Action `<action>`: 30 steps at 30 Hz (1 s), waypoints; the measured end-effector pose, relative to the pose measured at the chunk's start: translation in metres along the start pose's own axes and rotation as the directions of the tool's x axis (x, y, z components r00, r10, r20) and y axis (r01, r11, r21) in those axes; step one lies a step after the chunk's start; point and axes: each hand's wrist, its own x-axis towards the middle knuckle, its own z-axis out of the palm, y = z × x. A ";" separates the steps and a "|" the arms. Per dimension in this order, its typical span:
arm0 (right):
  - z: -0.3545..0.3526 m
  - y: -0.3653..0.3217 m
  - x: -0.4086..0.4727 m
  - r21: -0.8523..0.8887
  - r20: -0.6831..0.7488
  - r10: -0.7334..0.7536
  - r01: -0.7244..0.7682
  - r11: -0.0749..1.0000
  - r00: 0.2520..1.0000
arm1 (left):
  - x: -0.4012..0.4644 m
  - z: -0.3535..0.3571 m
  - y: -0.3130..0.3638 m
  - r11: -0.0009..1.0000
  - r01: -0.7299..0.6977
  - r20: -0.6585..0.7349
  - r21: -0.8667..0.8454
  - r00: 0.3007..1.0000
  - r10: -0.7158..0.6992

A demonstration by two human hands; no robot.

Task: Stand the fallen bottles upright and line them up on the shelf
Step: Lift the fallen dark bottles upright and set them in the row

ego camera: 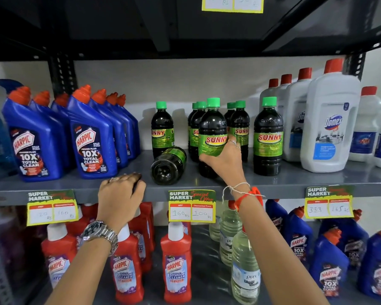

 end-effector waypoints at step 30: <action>0.048 -0.104 0.010 -0.357 0.634 0.229 0.016 0.934 0.738 | -0.001 -0.008 -0.007 0.998 0.022 0.019 0.051 1.000 -0.023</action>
